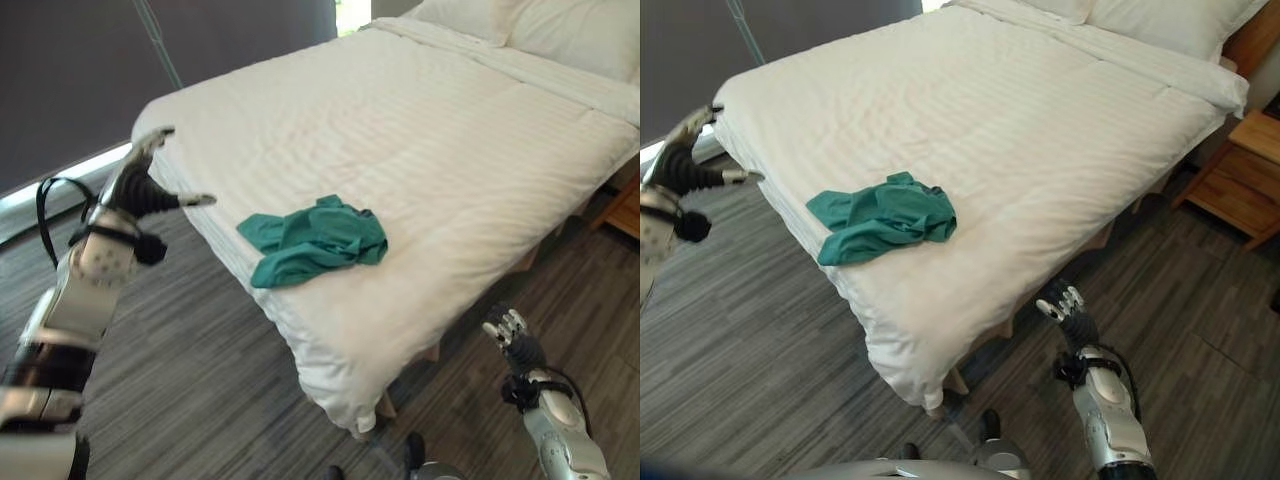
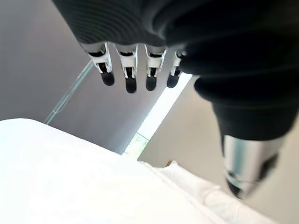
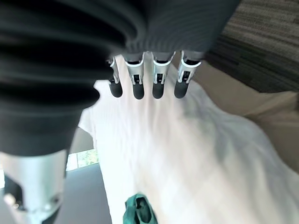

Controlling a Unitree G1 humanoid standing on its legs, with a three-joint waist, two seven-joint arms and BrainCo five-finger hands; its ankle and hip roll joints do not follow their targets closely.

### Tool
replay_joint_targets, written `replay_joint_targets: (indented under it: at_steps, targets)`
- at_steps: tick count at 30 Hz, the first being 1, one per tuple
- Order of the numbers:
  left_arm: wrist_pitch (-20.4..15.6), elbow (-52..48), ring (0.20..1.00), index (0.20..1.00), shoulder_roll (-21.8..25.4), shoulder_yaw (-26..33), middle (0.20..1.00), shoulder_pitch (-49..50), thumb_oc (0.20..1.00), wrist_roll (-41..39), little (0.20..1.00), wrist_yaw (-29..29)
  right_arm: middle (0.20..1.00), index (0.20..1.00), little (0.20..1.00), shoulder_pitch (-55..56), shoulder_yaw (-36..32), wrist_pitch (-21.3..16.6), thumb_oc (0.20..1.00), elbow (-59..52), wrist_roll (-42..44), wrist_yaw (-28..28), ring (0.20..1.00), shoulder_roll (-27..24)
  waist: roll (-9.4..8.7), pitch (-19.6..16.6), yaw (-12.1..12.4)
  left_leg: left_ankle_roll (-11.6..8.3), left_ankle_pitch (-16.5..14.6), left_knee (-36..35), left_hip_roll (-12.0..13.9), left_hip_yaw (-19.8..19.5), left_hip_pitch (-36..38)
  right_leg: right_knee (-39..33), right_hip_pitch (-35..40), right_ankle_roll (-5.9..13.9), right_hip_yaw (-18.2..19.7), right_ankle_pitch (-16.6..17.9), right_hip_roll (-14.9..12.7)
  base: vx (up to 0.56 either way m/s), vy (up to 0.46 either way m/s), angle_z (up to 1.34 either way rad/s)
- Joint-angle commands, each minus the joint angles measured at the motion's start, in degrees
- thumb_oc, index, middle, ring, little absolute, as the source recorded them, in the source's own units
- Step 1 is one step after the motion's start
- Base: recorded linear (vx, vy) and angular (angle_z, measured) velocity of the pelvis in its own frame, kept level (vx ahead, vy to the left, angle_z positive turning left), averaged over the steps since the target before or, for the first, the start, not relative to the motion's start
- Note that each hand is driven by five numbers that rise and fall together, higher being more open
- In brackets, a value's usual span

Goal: Pick up bed clothes into laundry basket.

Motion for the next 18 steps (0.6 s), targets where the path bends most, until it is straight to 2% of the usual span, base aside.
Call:
replay_joint_targets:
  at_steps: [1, 2, 7, 12, 18]
  targets:
    - [-0.49, 2.87, 1.0, 1.0, -0.96, 0.03, 1.0, -4.97, 1.0, 0.15, 1.0, -0.77, 1.0, 1.0, 1.0, -1.28, -1.01, -2.65, 1.0, -5.05, 2.09, 0.66, 1.0, -0.82, -0.14, 0.62, -0.72, -4.19, 3.98, 0.2, 4.82, -0.73, -3.57, 1.05, 0.75, 4.52, -2.8, -3.91, -2.74, 0.03, -0.017, -0.27]
    - [0.44, 6.16, 1.0, 1.0, -1.79, -3.64, 1.0, -10.05, 1.0, 1.66, 1.0, -0.63, 1.0, 1.0, 1.0, -1.32, -0.68, -2.73, 1.0, -5.47, 2.06, 0.54, 1.0, -1.25, -0.38, 0.88, -1.49, -4.33, 4.08, 0.2, 5.16, -0.33, -4.22, 1.05, -0.12, 4.65, -2.55, -3.97, -2.47, 0.02, -0.017, -0.33]
    - [1.43, 10.15, 1.0, 1.0, -3.84, -7.48, 1.0, -15.17, 1.0, 3.33, 1.0, -0.64, 1.0, 1.0, 1.0, -1.2, -0.77, -2.8, 1.0, -5.97, 2.36, -0.06, 1.0, -1.26, -0.98, 1.69, -2.42, -4.52, 4.37, 0.2, 5.66, 0.39, -5.82, 1.05, -2.12, 4.8, -1.92, -3.75, -1.91, -0.02, -0.009, -0.24]
    - [3.11, 15.14, 1.0, 1.0, -6.0, -11.92, 1.0, -22.11, 1.0, 8.88, 1.0, 0.63, 1.0, 1.0, 1.0, -1.69, 0.05, -3.07, 1.0, -7.24, 2.33, -0.37, 1.0, -2.17, -2.05, 3.88, -3.87, -4.62, 4.98, 0.2, 6.01, 0.73, -8.39, 1.05, -5.3, 4.91, -0.93, -2.91, -1.46, -0.06, -0.002, -0.05]
    - [4.99, 25.32, 1.0, 1.0, -7.49, -15.02, 1.0, -30.02, 1.0, 12.3, 1.0, 4.12, 1.0, 1.0, 1.0, -2.95, 1.33, -3.88, 1.0, -8.21, 2.6, -1.07, 1.0, -3.47, -5.09, 7.26, -5.36, -4.86, 6.26, 0.2, 6.88, 1.65, -13.2, 1.05, -11.0, 4.93, 0.36, -0.96, -0.63, -0.08, -0.019, -0.14]
